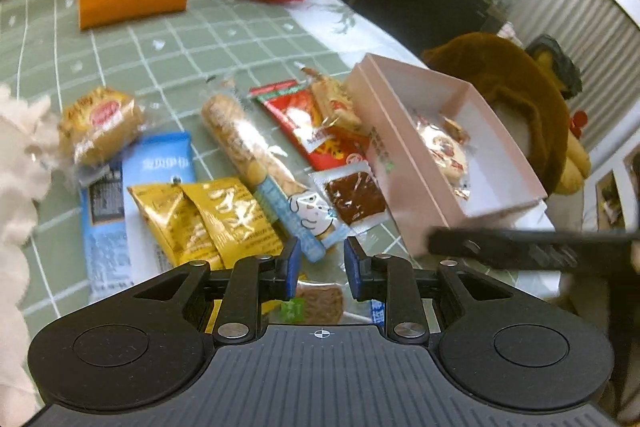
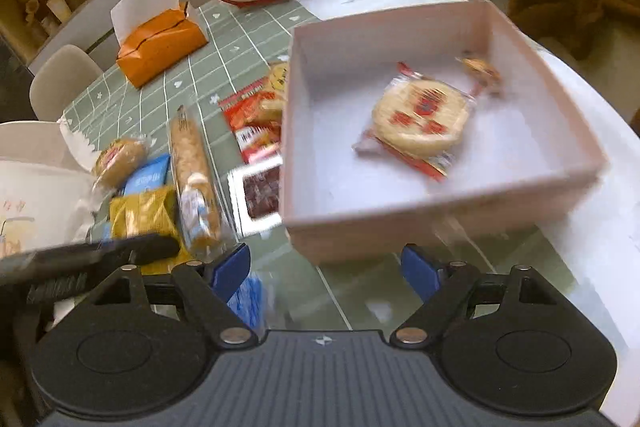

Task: Organize snacks
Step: 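Move right tool to the silver chocolate packet while left reaches the blue-white snack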

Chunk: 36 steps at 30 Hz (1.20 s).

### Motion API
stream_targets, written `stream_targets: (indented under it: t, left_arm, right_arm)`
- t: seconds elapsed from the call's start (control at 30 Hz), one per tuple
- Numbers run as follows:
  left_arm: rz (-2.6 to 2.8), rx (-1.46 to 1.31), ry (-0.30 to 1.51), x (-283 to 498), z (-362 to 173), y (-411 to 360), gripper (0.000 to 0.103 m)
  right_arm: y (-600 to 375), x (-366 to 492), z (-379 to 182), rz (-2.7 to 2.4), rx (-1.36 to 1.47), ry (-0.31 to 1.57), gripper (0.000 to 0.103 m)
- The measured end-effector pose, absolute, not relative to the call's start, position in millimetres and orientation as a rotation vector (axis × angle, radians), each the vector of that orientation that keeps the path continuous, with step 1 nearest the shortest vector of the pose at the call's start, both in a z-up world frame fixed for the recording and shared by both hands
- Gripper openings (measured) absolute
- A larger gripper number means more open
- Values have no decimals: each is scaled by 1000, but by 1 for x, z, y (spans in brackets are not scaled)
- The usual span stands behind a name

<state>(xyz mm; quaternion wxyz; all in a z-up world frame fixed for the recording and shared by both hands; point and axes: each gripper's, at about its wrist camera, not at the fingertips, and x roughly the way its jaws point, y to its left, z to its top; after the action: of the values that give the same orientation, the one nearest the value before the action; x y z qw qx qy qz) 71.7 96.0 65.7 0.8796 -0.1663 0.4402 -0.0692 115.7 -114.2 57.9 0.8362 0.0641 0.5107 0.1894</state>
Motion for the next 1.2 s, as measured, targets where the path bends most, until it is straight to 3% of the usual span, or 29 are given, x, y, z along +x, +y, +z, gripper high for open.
stream_targets:
  t: [0.27, 0.47, 0.6, 0.87, 1.2]
  left_arm:
    - [-64, -462, 867, 58, 67, 127, 27]
    - [-34, -481, 821, 53, 70, 135, 27]
    - [-50, -470, 846, 53, 67, 133, 27]
    - [-157, -358, 919, 49, 63, 106, 28]
    - [-263, -333, 1065, 41, 41, 72, 28]
  right_arm:
    - [-67, 160, 32, 364, 140, 1105, 86]
    - [-24, 154, 25, 325, 25, 1004, 85]
    - [-14, 150, 23, 306, -52, 951, 73]
    - [-73, 107, 24, 309, -127, 946, 71]
    - [-171, 62, 12, 175, -17, 963, 91]
